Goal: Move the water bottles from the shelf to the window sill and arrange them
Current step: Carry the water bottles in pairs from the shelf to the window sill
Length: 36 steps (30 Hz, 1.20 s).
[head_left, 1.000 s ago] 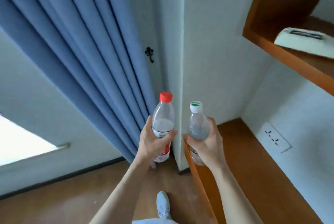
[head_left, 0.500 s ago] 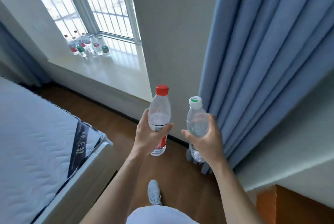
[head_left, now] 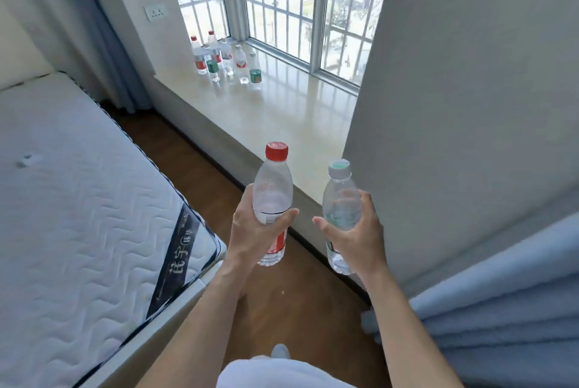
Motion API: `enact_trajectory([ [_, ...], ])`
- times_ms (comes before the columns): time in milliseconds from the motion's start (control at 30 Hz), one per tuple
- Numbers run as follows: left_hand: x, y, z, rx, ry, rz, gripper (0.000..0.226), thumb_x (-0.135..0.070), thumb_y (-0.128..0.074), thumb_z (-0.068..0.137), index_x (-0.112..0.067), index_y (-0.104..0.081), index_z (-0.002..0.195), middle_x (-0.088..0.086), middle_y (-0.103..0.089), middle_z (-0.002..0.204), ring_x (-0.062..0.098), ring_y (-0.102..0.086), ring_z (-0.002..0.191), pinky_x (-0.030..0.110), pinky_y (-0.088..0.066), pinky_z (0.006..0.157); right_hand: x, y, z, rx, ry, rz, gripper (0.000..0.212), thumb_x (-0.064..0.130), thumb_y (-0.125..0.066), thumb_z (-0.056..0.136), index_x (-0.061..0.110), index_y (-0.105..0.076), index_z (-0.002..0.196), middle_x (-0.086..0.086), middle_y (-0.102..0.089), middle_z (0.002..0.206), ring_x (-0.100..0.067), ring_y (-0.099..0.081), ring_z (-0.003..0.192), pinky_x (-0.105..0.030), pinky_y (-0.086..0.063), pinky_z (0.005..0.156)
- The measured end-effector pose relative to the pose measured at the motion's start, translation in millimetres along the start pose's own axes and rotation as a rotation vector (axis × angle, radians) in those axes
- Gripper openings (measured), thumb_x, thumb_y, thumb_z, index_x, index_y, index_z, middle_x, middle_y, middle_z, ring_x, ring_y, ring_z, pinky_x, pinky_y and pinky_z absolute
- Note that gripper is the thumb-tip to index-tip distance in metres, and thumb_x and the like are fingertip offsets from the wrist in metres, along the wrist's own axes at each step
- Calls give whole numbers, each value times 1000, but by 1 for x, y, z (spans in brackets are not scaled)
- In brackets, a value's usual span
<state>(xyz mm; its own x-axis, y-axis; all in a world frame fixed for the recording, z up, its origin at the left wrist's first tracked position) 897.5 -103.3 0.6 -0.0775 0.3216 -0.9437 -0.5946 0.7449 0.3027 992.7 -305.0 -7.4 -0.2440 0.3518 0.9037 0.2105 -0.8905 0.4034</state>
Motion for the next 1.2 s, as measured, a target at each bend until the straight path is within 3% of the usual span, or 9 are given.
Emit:
enact_trajectory([
  [133,18,29,57,-60,32,26,50,-37,-84,71,-47,-46,102,-17,-60,97,-8,-59,93,8,-48,65,13,-46,55,26,-3,-12,64,40,-90,67,30,-49,115,10,-65,105,-11,-65,92,-13,-50,73],
  [267,40,53,94,-139,77,40,49,-33,-85,71,-45,-46,98,-16,-60,94,-6,-59,89,15,-48,71,16,-83,90,63,-11,-18,64,39,-91,66,28,-52,116,20,-62,99,-6,-64,90,-18,-50,74],
  [400,60,66,127,-180,120,60,50,-36,-84,71,-42,-44,101,-17,-58,95,0,-60,90,16,-46,70,12,-117,123,129,-22,-35,64,43,-89,67,32,-49,116,14,-64,104,-12,-66,93,-27,-54,76],
  [567,82,81,177,-243,146,81,56,-35,-84,73,-36,-44,112,-17,-56,98,4,-59,95,12,-44,72,12,-163,175,210,-13,-34,62,41,-89,69,29,-49,115,19,-62,100,6,-61,91,-2,-45,65],
  [800,106,103,273,-356,181,113,61,-49,-79,69,-44,-39,115,-10,-55,110,9,-57,100,10,-41,74,25,-239,286,343,27,11,60,36,-90,69,25,-50,112,24,-61,98,15,-60,87,-1,-44,66],
  [867,109,109,306,-394,210,113,59,-44,-81,72,-48,-38,111,-12,-52,111,6,-55,100,9,-40,73,32,-263,324,388,33,33,60,34,-90,69,25,-50,112,22,-62,97,17,-59,88,0,-43,65],
  [1033,109,135,374,-515,227,75,55,-42,-82,70,-52,-43,107,-19,-54,109,6,-55,104,12,-42,75,67,-324,407,499,95,66,56,31,-90,68,25,-52,109,17,-64,92,9,-62,83,-6,-47,66],
  [1200,115,167,409,-609,224,118,54,-34,-83,74,-48,-45,108,-28,-50,106,-12,-50,103,-2,-40,70,92,-383,457,565,157,98,57,33,-90,66,26,-53,109,11,-66,96,-2,-66,83,-12,-49,65],
])
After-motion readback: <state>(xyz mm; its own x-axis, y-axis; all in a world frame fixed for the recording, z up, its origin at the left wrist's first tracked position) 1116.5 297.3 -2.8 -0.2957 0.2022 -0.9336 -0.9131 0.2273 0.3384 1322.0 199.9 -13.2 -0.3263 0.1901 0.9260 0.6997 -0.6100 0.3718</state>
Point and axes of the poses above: each hand's wrist, its own z-axis towards the middle knuckle, its own y-axis out of the back of the hand, x = y × z, the point moved 9 cm from there along z, towards the middle knuckle
